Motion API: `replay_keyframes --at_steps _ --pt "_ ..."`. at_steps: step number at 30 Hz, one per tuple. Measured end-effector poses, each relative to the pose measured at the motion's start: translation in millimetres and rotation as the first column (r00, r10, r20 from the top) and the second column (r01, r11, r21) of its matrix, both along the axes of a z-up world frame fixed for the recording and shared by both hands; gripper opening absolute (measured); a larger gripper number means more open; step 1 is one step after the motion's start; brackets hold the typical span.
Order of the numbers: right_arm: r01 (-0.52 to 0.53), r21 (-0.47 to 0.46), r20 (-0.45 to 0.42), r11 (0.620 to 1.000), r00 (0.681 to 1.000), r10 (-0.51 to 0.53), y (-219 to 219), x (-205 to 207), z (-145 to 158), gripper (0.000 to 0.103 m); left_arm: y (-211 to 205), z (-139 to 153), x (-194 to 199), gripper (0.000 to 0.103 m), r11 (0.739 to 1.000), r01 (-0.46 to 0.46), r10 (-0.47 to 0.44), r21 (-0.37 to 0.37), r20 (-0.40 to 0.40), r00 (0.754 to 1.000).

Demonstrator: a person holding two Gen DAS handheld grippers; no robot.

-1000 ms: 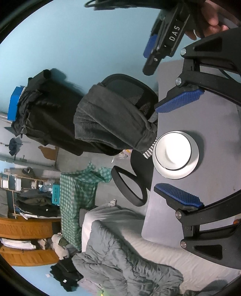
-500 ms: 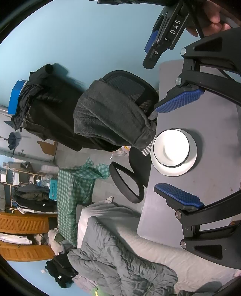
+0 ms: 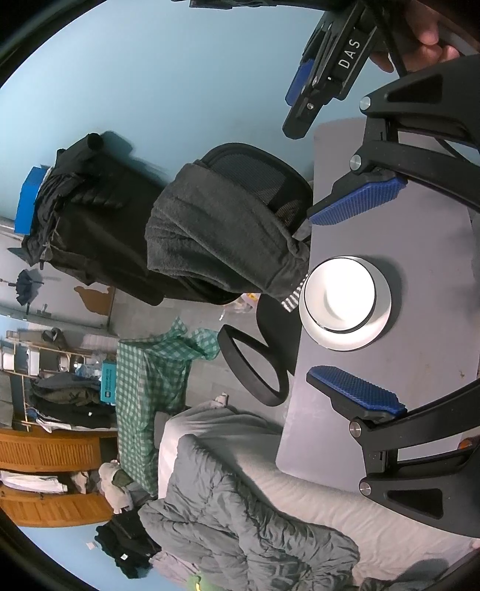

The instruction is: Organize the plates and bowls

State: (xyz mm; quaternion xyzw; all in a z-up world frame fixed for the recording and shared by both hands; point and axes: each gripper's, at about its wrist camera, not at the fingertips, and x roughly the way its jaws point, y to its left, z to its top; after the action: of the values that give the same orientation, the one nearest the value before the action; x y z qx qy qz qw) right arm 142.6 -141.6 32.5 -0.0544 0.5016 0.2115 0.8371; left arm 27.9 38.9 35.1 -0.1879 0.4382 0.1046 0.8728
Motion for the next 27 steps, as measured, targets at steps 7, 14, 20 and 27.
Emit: replay_keyframes --at_steps 7,14,20,27 --pt "-0.002 -0.001 0.001 1.0 1.0 0.002 -0.4 -0.4 0.9 0.069 1.2 0.8 0.4 0.08 1.0 0.004 -0.004 0.0 0.005 1.0" --pt "-0.001 0.0 0.002 1.0 1.0 0.001 -0.4 -0.8 1.5 0.069 -0.9 3.1 1.1 0.08 1.0 0.01 -0.01 0.004 0.007 1.0" --pt "0.0 0.0 0.001 1.0 1.0 0.0 0.1 -2.2 1.8 0.069 -2.1 4.4 1.0 0.08 1.0 0.013 -0.013 0.011 0.001 1.0" --pt "-0.002 -0.001 0.002 1.0 1.0 0.002 0.3 -2.8 2.1 0.069 -1.8 8.2 1.4 0.08 0.999 0.033 -0.033 0.028 -0.005 0.999"
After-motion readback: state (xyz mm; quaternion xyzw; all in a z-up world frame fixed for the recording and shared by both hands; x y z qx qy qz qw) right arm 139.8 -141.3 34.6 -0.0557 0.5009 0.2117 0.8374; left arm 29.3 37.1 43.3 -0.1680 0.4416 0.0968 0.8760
